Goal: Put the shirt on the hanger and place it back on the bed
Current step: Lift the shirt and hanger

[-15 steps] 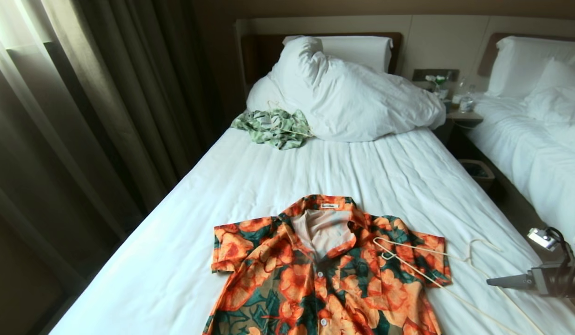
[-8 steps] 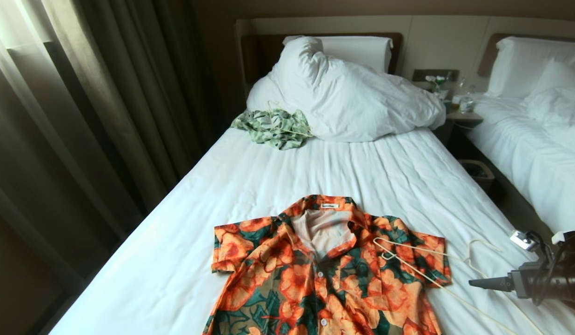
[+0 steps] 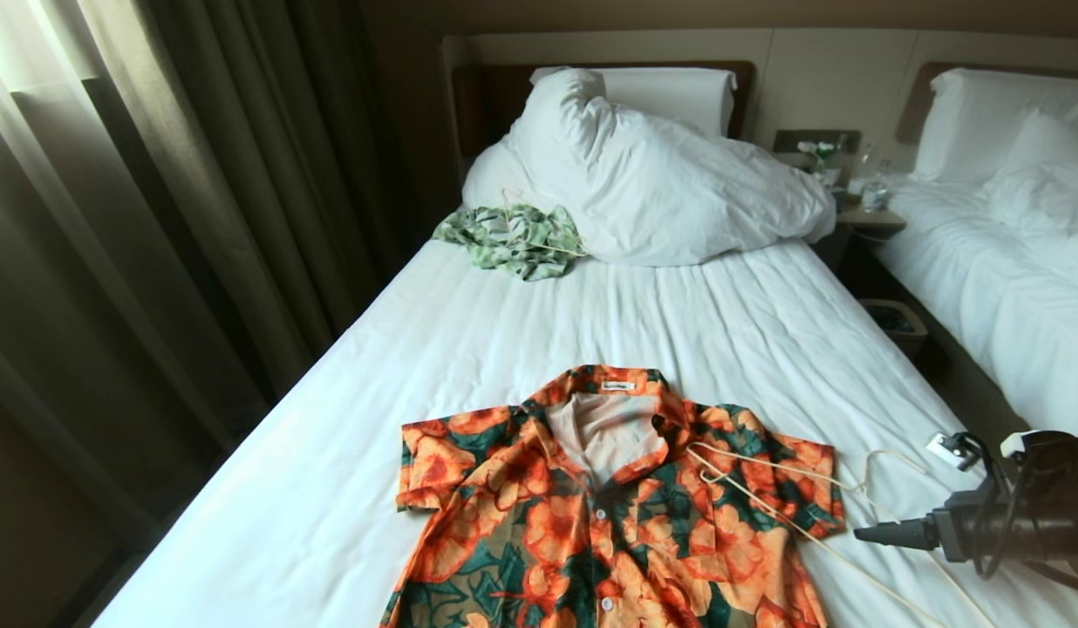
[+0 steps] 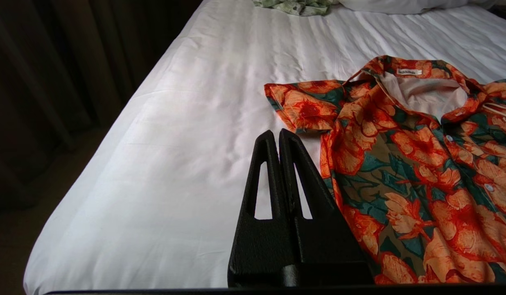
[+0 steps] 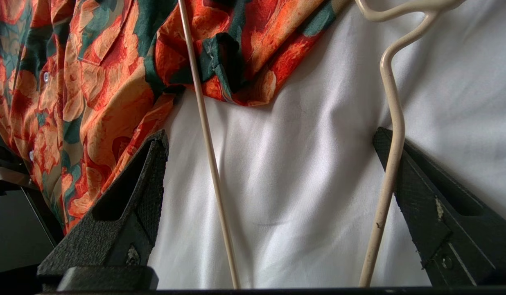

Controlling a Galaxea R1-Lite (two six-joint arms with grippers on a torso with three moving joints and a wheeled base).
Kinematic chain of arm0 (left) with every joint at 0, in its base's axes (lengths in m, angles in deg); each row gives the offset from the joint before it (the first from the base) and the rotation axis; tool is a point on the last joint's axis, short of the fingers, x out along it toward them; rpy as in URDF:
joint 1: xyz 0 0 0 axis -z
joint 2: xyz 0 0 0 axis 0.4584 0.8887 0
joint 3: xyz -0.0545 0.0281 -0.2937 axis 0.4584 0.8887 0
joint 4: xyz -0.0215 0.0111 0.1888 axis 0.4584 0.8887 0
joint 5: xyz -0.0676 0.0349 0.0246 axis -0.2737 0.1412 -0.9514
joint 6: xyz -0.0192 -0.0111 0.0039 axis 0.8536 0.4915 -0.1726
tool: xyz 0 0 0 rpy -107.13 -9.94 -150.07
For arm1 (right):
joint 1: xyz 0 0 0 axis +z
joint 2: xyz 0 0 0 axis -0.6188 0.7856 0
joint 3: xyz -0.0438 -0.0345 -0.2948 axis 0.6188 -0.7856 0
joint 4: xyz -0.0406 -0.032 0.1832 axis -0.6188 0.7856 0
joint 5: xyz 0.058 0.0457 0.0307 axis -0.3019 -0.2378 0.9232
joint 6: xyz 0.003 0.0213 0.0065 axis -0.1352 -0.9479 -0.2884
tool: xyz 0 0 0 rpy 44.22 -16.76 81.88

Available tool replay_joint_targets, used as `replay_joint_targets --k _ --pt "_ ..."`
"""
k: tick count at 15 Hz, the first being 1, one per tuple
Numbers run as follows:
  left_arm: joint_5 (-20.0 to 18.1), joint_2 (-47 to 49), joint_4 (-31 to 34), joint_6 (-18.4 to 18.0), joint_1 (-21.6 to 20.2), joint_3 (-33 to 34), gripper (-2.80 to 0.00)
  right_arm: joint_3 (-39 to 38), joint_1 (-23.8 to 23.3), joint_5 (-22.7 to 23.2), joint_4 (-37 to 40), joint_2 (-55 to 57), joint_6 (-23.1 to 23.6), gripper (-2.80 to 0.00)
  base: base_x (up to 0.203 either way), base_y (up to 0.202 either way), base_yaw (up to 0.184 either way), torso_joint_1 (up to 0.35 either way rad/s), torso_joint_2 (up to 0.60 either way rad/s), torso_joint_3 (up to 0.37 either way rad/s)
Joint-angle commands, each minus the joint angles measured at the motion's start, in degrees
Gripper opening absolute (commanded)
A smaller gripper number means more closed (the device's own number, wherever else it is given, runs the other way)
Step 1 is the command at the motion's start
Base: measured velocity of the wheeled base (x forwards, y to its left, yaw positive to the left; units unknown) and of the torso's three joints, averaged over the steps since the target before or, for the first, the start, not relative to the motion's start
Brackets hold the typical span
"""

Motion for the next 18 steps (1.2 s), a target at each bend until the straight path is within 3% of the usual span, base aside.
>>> replay_joint_targets --k 1,2,3,11,18 --pt "0.0 0.0 0.0 0.0 0.0 0.0 -2.80 0.0 0.2 0.4 -0.3 0.2 0.2 0.00 0.000 0.000 0.000 0.000 0.00 0.000" --pt "0.0 0.0 0.0 0.0 0.0 0.0 -2.80 -0.1 0.2 0.4 -0.7 0.3 0.2 0.00 0.000 0.000 0.000 0.000 0.00 0.000" --pt "0.0 0.0 0.0 0.0 0.0 0.0 -2.80 -0.6 0.2 0.3 -1.2 0.3 0.2 -2.80 0.000 0.000 0.000 0.000 0.00 0.000" --pt "0.0 0.0 0.0 0.0 0.0 0.0 -2.80 -1.4 -0.1 0.5 -2.3 -0.4 0.3 -2.80 0.000 0.000 0.000 0.000 0.00 0.000" --pt "0.0 0.0 0.0 0.0 0.0 0.0 -2.80 -2.6 -2.8 3.2 -1.8 -17.8 0.7 -2.80 0.000 0.000 0.000 0.000 0.00 0.000"
